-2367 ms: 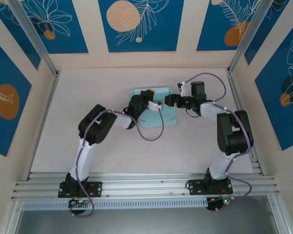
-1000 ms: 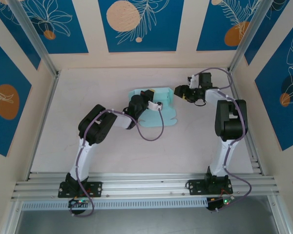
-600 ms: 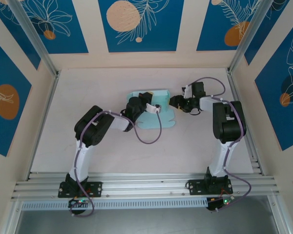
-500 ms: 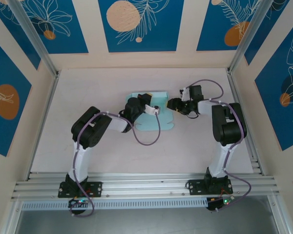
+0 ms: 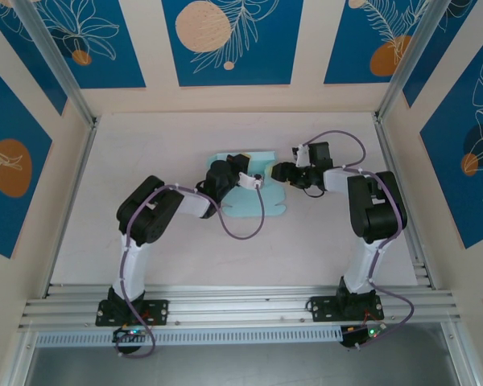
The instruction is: Fold the paper box
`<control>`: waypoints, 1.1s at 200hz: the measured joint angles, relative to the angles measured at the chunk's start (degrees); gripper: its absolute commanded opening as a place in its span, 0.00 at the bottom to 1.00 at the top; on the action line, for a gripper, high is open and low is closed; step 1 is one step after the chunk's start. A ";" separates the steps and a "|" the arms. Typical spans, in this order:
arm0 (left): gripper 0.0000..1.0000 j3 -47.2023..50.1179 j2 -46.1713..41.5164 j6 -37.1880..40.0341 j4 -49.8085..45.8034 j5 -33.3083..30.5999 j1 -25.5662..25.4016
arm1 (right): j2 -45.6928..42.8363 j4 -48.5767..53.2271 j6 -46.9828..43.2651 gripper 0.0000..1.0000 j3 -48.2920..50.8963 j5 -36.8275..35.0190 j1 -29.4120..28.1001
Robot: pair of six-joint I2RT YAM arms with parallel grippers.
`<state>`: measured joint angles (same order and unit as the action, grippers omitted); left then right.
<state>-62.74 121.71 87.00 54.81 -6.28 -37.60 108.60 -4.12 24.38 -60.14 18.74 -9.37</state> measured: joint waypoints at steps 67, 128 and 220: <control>0.00 -0.68 0.68 -0.02 0.02 0.00 0.00 | -0.79 -1.97 -1.07 0.73 0.59 0.24 -1.09; 0.00 -0.74 0.68 0.00 0.02 0.02 -0.04 | -0.66 -2.01 -1.79 0.72 -0.87 -1.84 -3.15; 0.00 -0.74 0.68 0.15 0.02 0.22 -0.20 | 0.44 -0.87 -1.92 0.64 -3.13 -11.50 -5.64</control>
<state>-63.48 122.39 87.15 54.83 -6.07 -37.80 109.03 -4.99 22.46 -63.26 7.25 -15.00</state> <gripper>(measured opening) 0.042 0.659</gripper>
